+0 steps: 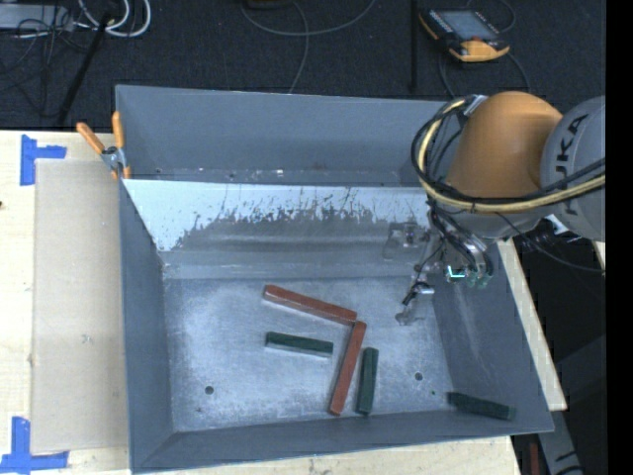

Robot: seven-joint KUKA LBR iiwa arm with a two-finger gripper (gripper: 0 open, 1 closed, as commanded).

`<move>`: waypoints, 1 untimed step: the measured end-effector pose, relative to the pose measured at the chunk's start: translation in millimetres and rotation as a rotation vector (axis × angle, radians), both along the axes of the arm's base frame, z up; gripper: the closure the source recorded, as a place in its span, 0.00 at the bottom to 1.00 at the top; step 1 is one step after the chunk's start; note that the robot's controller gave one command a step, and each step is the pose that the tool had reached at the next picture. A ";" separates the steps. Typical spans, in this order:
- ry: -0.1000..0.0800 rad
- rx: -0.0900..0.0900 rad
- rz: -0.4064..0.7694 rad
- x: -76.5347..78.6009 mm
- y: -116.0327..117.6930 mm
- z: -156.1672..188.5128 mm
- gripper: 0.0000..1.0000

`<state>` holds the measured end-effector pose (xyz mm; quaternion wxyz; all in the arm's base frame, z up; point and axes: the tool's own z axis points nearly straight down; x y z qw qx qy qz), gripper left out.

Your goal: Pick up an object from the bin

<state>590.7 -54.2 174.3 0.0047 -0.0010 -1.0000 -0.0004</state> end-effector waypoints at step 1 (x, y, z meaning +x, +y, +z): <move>0.000 0.002 0.048 -11.0 49.8 -56.5 0.00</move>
Offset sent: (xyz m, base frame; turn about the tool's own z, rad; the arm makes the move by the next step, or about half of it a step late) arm -0.0091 0.0460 -0.0522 -0.0428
